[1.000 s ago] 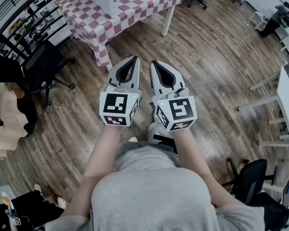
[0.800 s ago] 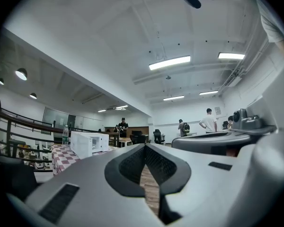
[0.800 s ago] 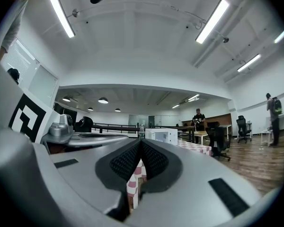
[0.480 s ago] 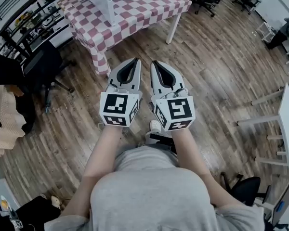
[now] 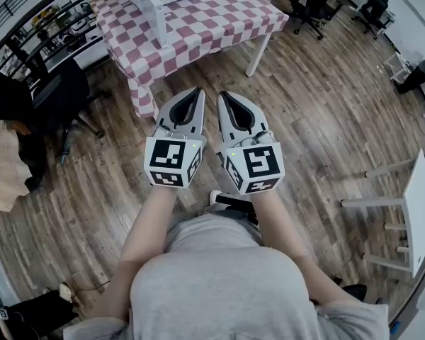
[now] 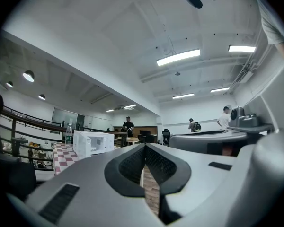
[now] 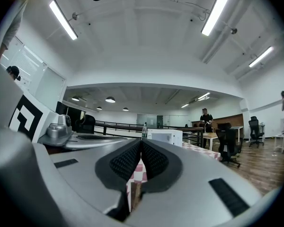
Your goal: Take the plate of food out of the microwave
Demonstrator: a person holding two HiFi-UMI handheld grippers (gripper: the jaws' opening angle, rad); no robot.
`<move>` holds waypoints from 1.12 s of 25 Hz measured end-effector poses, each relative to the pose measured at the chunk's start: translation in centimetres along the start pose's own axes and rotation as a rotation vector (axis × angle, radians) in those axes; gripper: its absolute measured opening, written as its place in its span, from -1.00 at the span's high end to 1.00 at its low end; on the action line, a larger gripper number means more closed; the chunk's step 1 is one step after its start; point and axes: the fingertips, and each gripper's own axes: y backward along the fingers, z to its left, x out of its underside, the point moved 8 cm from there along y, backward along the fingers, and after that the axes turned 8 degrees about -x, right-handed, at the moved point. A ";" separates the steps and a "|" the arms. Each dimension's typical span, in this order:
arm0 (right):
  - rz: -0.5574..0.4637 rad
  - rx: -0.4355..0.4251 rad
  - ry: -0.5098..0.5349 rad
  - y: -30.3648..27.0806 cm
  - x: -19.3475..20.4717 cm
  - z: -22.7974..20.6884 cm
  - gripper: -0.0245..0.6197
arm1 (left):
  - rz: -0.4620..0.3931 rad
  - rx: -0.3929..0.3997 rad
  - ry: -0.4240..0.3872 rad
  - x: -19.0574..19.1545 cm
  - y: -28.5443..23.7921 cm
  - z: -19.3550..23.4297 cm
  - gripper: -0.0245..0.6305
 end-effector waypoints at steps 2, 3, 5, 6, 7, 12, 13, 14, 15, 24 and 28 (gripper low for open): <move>0.003 -0.019 0.003 -0.4 0.1 -1.4 0.84 | -0.003 -0.016 -0.002 0.0 -1.1 -0.5 0.92; 0.005 -0.029 0.004 -0.7 0.1 -2.0 0.84 | -0.004 -0.026 -0.001 0.0 -1.7 -0.7 0.92; 0.007 -0.051 0.007 -1.1 0.2 -3.2 0.84 | -0.006 -0.046 0.001 0.0 -2.8 -1.0 0.92; 0.008 -0.062 0.008 -1.3 0.2 -3.7 0.84 | -0.007 -0.054 0.002 0.1 -3.3 -1.2 0.92; 0.009 -0.071 0.008 -1.4 0.3 -4.2 0.84 | -0.007 -0.060 0.003 0.2 -3.7 -1.4 0.92; 0.010 -0.092 0.004 -1.3 0.7 -6.3 0.84 | -0.007 -0.071 -0.008 0.4 -5.5 -2.9 0.92; 0.010 -0.097 0.004 -1.4 0.8 -6.6 0.84 | -0.009 -0.074 -0.011 0.4 -5.8 -3.0 0.92; 0.009 -0.103 0.005 -1.5 0.9 -6.8 0.84 | -0.012 -0.077 -0.013 0.4 -6.0 -3.0 0.92; 0.008 -0.109 0.007 -1.7 1.0 -6.9 0.84 | -0.015 -0.081 -0.013 0.3 -6.3 -3.0 0.92; 0.007 -0.108 -0.014 -4.2 1.4 -8.9 0.84 | -0.016 -0.090 -0.020 0.3 -8.9 -2.1 0.92; 0.014 -0.099 -0.025 -5.9 1.8 -9.6 0.84 | -0.007 -0.095 -0.014 0.8 -10.4 -0.6 0.92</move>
